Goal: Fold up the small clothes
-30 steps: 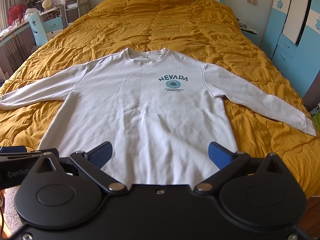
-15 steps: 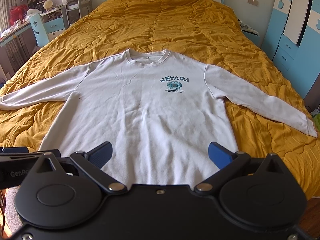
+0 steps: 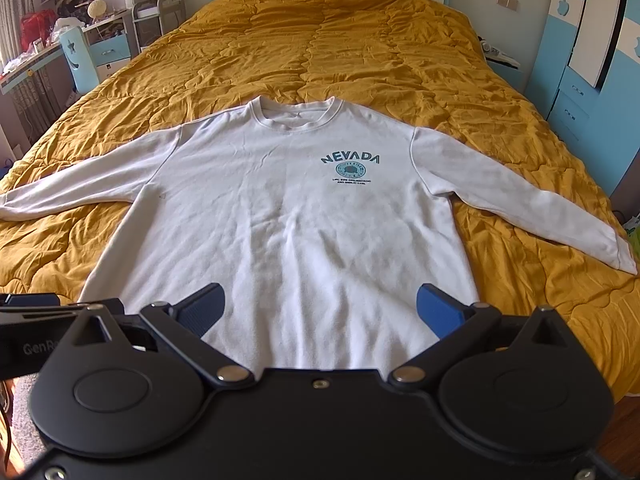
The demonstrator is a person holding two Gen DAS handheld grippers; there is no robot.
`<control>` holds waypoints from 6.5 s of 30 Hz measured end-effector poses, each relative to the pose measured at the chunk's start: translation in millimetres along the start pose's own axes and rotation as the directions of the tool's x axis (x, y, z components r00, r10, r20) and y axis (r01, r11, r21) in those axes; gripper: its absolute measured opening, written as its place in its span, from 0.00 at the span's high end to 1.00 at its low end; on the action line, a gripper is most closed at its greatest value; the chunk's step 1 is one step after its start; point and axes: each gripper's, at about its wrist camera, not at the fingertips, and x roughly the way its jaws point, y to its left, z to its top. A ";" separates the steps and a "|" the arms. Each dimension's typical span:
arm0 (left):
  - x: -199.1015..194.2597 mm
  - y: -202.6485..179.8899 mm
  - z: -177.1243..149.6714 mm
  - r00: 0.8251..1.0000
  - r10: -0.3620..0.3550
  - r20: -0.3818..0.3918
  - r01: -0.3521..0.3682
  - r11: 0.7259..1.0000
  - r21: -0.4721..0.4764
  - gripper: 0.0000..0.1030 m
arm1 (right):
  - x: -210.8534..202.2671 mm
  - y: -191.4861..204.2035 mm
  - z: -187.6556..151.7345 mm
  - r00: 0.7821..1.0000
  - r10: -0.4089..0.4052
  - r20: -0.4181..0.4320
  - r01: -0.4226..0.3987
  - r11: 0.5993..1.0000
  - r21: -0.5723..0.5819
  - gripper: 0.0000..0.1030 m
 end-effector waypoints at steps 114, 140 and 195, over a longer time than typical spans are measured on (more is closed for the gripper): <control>243.5 -175.9 139.6 0.801 -0.596 0.048 0.598 0.802 -0.015 0.36 | 120.7 -351.7 84.5 0.816 -0.207 0.540 -0.303 0.643 0.704 0.92; 243.5 102.0 108.1 0.875 -0.398 0.275 0.483 0.699 -0.527 0.36 | 212.7 -52.2 106.1 0.923 0.325 0.205 -0.372 0.887 0.273 0.56; 289.0 120.8 129.9 0.861 -0.324 0.392 0.506 0.620 -0.599 0.50 | 232.0 -96.2 72.0 0.981 -0.162 0.108 0.175 0.977 -0.121 0.70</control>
